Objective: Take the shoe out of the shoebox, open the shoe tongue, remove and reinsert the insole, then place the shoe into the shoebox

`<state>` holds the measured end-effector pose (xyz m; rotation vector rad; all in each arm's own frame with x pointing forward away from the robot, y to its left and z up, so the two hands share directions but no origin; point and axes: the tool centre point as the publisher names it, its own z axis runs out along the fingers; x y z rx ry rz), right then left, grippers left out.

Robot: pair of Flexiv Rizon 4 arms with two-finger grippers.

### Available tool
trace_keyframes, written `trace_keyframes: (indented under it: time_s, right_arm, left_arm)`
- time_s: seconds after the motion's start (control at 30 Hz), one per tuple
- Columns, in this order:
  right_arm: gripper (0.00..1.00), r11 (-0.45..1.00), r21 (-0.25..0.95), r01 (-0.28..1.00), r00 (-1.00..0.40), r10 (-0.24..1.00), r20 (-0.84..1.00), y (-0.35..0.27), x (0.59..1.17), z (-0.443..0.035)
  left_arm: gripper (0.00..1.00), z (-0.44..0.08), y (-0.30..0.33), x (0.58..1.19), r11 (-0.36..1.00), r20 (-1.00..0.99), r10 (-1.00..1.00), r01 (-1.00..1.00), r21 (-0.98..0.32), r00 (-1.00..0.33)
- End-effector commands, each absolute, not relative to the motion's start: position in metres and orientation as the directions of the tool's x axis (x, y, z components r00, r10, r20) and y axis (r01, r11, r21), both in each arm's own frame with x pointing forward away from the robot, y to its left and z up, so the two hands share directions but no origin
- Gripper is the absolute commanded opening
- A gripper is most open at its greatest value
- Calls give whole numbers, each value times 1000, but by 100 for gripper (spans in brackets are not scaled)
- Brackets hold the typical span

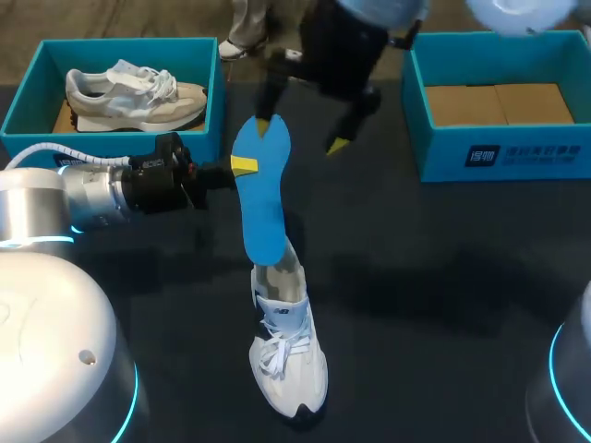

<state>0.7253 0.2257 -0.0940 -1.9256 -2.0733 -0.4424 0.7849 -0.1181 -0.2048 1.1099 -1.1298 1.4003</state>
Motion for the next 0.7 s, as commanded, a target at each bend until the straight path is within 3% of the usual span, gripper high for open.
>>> trace_keyframes:
  time_s: [0.03, 0.37, 0.7]
  right_arm:
    - [100, 104, 42, 994, -92, 545, 834, 196, 723, -111]
    - [100, 181, 104, 978, -158, 315, 936, 187, 714, -124]
    - [100, 205, 150, 967, -193, 210, 958, 191, 712, -132]
  left_arm:
    - [0, -204, -118, 784, -86, 986, 138, -993, -86, -98]
    - [0, -204, -118, 784, -86, 986, 138, -993, -86, -98]
    - [0, -204, -118, 784, -86, 986, 138, -993, -86, -98]
